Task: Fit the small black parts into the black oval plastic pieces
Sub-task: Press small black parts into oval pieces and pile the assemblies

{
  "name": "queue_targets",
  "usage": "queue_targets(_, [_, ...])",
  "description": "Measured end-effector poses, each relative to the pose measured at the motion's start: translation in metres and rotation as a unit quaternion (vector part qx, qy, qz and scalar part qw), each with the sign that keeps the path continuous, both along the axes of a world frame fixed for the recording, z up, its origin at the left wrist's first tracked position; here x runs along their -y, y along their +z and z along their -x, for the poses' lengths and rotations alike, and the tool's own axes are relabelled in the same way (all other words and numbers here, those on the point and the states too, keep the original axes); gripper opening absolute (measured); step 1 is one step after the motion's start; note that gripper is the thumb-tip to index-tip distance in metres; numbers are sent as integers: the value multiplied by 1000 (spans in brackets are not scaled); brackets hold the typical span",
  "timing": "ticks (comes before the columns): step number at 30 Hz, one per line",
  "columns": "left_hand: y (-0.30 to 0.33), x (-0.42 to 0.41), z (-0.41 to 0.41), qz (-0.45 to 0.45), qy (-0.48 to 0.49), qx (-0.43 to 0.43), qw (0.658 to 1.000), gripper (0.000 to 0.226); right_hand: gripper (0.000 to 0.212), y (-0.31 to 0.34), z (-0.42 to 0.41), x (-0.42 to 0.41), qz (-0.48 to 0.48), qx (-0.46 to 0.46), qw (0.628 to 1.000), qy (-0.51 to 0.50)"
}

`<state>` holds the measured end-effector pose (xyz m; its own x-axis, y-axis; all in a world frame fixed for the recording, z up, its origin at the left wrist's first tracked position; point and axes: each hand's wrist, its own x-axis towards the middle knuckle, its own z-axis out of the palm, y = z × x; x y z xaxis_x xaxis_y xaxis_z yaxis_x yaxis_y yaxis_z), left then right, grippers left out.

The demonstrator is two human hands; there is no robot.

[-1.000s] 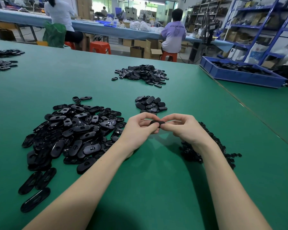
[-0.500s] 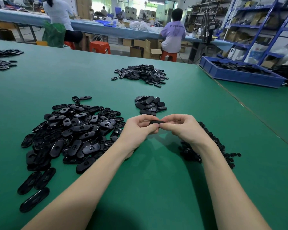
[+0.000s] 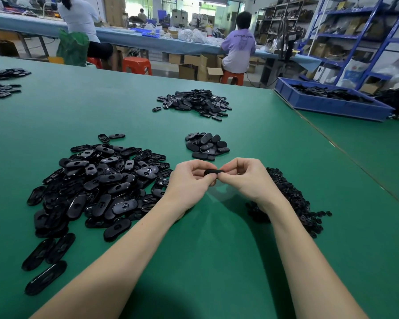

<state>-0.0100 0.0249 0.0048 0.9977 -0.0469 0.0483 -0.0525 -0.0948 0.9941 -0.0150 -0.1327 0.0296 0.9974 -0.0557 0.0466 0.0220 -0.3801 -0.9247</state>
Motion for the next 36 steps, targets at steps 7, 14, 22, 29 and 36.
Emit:
queue_targets(7, [10,-7,1,-49,-31,49,997,15,15,0,1,-2,-50,-12,999,-4])
queue_targets(14, [15,-28,-14,-283,-12,223,933,17,7,0,1,0,-95,-62,993,-19])
queue_targets(22, [26,-10,-84,-368,47,182,910,19,10,-12,-5,-2,6,-59,998,-33])
queue_targets(29, [15,13,-117,-348,108,118,924,20,12,-14,-6,2,22,-66,997,-20])
queue_targets(36, [13,15,-106,-326,143,142,924,28,13,-14,-5,1,43,-69,997,-16])
